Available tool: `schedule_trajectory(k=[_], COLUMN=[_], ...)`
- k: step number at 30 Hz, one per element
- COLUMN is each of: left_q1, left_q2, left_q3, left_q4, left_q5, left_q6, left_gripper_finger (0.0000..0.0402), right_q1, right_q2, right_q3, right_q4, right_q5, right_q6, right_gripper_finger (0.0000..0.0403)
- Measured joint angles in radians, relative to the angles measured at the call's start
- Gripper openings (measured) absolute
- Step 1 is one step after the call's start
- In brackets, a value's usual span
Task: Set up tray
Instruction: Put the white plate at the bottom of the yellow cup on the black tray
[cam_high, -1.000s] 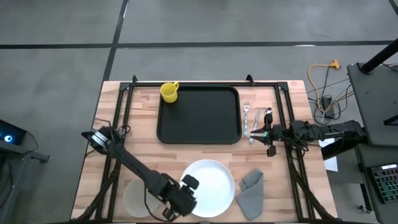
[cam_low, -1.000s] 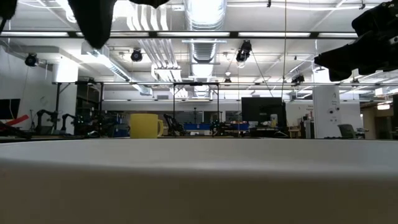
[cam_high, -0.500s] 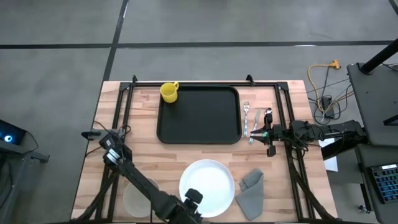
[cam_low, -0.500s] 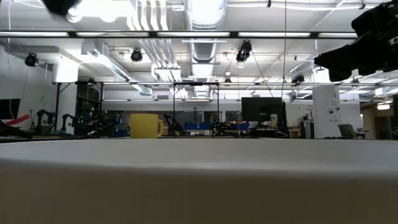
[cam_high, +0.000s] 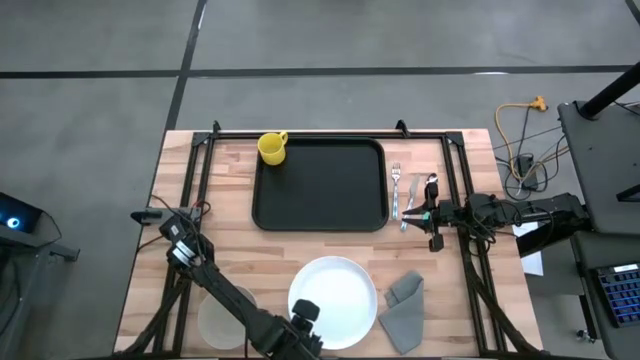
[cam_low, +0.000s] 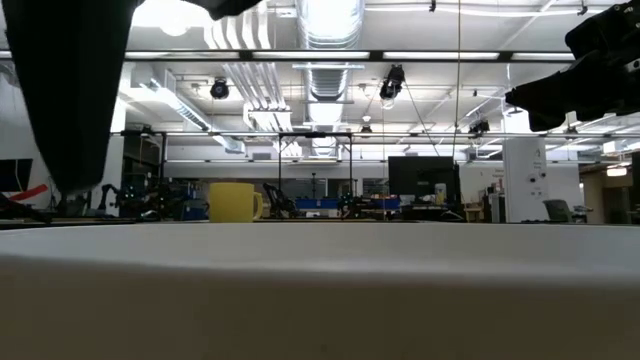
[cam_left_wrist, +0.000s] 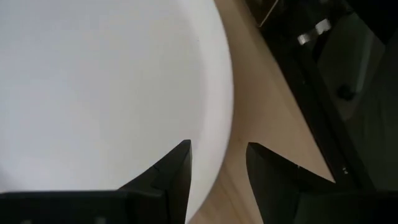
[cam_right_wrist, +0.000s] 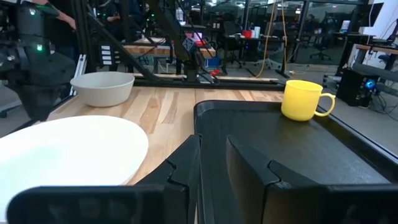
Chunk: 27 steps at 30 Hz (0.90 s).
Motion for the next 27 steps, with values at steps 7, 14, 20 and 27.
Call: schedule_trajectory(k=[7, 14, 20, 27], left_q1=[0.0, 0.003, 0.009, 0.019], left_q2=[-0.002, -0.002, -0.005, -0.009], left_q3=[-0.029, -0.104, -0.156, -0.178], left_q4=[0.048, 0.098, 0.126, 0.142], left_q5=[0.001, 0.002, 0.001, 0.002], left_q6=[-0.013, -0.022, -0.024, -0.026], left_gripper_finger=[0.0134, 0.0134, 0.0134, 0.0125], right_q1=[0.0, 0.0, 0.0, 0.0], right_q2=[0.0, 0.0, 0.0, 0.0], right_q3=[0.0, 0.0, 0.0, 0.0], right_q4=[0.0, 0.0, 0.0, 0.0], right_q5=[0.0, 0.0, 0.0, 0.0], right_q6=[0.0, 0.0, 0.0, 0.0], right_gripper_finger=[0.0077, 0.0077, 0.0068, 0.0074])
